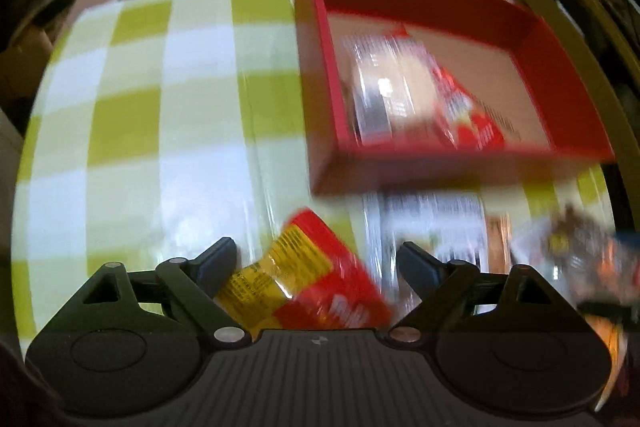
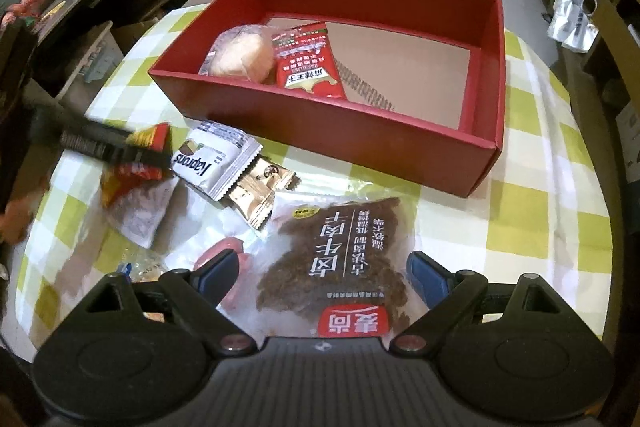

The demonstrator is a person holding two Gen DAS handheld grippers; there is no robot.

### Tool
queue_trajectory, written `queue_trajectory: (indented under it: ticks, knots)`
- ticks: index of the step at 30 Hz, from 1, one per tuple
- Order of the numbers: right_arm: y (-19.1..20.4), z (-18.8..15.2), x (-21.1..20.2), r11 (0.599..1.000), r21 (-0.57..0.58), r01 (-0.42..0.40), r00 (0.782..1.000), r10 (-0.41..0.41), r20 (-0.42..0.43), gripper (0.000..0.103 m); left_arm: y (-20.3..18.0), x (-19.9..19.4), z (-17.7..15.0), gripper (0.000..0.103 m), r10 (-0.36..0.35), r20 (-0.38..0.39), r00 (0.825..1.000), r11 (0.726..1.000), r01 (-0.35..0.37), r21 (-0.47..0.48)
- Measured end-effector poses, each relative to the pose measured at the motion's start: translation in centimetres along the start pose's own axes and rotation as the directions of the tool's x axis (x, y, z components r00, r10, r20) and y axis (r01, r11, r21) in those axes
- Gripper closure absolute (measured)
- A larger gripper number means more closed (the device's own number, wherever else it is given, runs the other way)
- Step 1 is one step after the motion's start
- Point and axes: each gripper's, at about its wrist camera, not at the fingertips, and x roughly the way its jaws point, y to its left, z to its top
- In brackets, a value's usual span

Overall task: Organize snacks
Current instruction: 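Move the left gripper to the Trolli gummy packet while the right gripper reaches a second jerky bag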

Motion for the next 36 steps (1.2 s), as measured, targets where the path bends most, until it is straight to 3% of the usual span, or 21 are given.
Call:
queue_trajectory:
  ticks: [7,13,20,23,27,31,36]
  knots:
    - [-0.1,-0.3,-1.0,1.0,0.002,-0.013,1.0,0.013,0.013,0.004,-1.2,-1.9,-4.4,0.01,0.059,-0.041,0.997,0.998,-0.06,-0.029]
    - [-1.7,-0.1,-1.3,1.0,0.025,-0.002,1.0,0.002,0.015,0.004,-3.2,-3.2,-5.6,0.01,0.207,-0.03,0.978,0.978,-0.208,-0.031]
    - [-4.3,-0.2,-0.8,0.995,0.093,0.024,1.0,-0.024,-0.007,0.004,-3.0,-3.2,-6.2,0.003,0.213,-0.049,0.976,0.974,-0.216,-0.065]
    - [-3.9,-0.4,-0.2,0.996,0.093,0.005,1.0,-0.003,-0.023,0.004,-2.9,-4.1,-6.0,0.002,0.213,-0.024,0.977,0.974,-0.214,-0.075]
    - [-2.3,-0.1,0.5,0.996,0.079,-0.046,0.998,0.05,-0.041,0.004,-2.4,-4.8,-6.3,0.0,0.147,-0.012,0.989,0.981,-0.147,-0.126]
    - [-1.2,0.4,0.7,0.998,0.052,-0.027,0.999,0.028,-0.035,0.004,-2.7,-4.0,-6.6,0.001,0.183,-0.036,0.982,0.976,-0.186,-0.116]
    - [-1.5,0.1,1.6,0.999,0.048,-0.004,0.998,0.008,-0.063,0.004,-2.8,-3.5,-6.8,0.001,0.181,-0.053,0.982,0.977,-0.186,-0.106]
